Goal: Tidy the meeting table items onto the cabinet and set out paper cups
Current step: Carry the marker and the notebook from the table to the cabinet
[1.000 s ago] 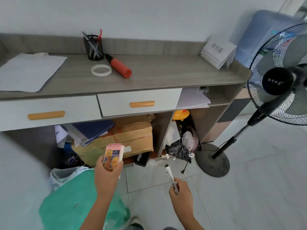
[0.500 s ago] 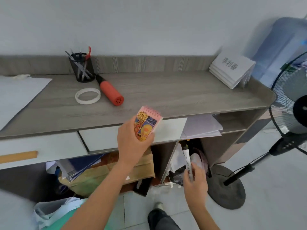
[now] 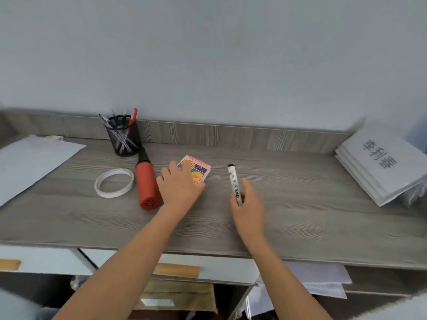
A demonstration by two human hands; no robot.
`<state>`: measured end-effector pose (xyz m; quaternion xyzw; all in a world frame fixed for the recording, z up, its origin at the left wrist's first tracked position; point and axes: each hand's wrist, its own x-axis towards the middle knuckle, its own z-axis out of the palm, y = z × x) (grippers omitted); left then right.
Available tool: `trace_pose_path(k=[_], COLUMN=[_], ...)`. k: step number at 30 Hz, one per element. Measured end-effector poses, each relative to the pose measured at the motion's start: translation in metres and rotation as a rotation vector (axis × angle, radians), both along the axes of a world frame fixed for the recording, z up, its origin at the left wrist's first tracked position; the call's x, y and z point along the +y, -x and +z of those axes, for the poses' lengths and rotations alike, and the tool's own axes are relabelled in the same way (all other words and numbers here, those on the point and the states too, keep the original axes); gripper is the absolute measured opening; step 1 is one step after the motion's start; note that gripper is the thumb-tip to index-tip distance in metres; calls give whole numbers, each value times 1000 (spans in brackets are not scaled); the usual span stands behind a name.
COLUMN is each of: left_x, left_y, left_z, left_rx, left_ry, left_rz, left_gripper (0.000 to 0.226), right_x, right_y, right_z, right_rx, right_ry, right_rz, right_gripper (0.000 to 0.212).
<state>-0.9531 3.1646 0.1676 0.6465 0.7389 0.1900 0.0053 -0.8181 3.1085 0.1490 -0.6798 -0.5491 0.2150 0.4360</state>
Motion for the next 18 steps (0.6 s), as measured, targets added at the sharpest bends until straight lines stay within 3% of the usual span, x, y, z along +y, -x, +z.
trace_pose_path(k=[4,11,18], left_x=[21,40,31], left_y=[2,3,5], left_z=[-1,-13,-30], left_rx=[84,72,71], left_ry=[103,212,105], left_rz=[41,64,56], left_gripper=[52,56,53], right_x=[49,82,84], right_y=[13,27,26], right_z=[-7,-10,-14], right_rx=[-37,-139,-221], right_ry=[113,141,146], right_rz=[44,-16,-15], right_gripper=[32,35,28])
